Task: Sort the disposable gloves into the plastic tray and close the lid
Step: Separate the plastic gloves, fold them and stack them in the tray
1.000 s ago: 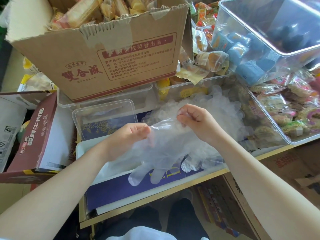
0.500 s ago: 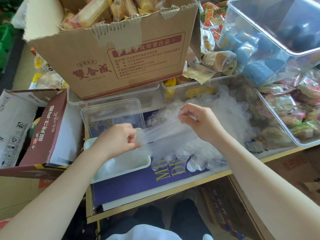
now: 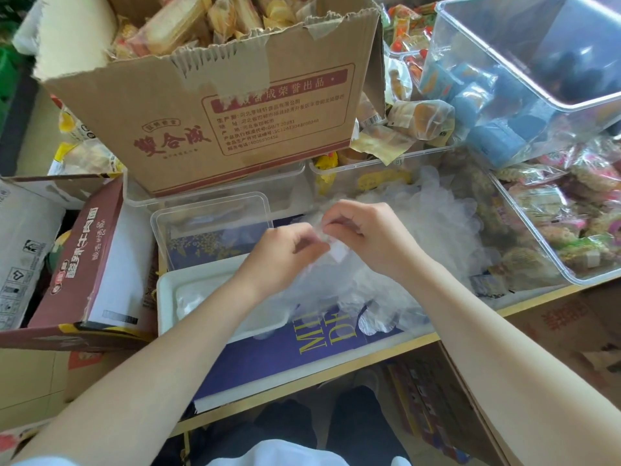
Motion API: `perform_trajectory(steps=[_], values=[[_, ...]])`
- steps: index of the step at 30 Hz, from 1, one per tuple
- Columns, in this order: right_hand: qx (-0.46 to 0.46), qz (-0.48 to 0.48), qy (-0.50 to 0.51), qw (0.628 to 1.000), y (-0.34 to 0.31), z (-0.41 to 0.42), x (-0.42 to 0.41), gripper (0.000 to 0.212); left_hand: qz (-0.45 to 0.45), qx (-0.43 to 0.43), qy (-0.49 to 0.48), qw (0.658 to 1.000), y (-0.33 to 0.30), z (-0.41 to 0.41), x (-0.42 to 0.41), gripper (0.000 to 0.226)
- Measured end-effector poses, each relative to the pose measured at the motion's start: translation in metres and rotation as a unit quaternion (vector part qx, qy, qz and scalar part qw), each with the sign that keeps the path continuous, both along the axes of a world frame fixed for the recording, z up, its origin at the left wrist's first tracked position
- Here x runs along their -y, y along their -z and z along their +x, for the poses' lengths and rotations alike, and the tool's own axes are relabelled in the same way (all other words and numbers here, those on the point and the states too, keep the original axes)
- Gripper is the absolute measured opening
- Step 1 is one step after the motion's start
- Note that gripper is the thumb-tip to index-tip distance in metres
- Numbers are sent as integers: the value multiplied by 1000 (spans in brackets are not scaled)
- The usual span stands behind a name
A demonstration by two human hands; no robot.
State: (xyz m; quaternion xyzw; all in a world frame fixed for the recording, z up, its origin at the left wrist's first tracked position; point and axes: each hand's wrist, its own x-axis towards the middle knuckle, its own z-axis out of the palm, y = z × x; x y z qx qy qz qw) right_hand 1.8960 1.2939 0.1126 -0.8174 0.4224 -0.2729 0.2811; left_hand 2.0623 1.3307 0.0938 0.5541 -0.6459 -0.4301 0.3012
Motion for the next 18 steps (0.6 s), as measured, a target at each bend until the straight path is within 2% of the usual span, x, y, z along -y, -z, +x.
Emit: perform_trajectory(steps=[2, 4, 5, 7, 8, 9, 10, 12, 14, 18], values=[[43, 58, 65, 995, -5, -10, 6, 21, 10, -66, -42, 997, -4, 1, 0, 16], [121, 186, 104, 969, -4, -29, 9, 40, 49, -177, -89, 979, -9, 3, 1, 18], [182, 260, 96, 944, -1, -39, 8, 45, 68, -219, -109, 967, -11, 4, 1, 18], [319, 385, 37, 865, 12, -53, 4, 49, 98, -262, -142, 950, -10, 5, 1, 18], [368, 422, 16, 829, 19, -56, 0, 48, 111, -272, -154, 943, -8, 4, 0, 18], [385, 442, 8, 810, 24, -56, -5, 45, 122, -281, -162, 938, -6, 3, -1, 18], [365, 447, 13, 817, 28, -54, -8, 40, 129, -287, -168, 934, -2, 3, -2, 18], [258, 417, 50, 870, 32, -48, -11, 22, 132, -283, -178, 933, 7, -1, -4, 18], [177, 388, 77, 901, 36, -45, -12, 5, 128, -266, -183, 938, 15, -2, -4, 17], [108, 372, 117, 915, 45, -48, -6, 10, 118, -210, -172, 955, 30, -2, -2, 17]])
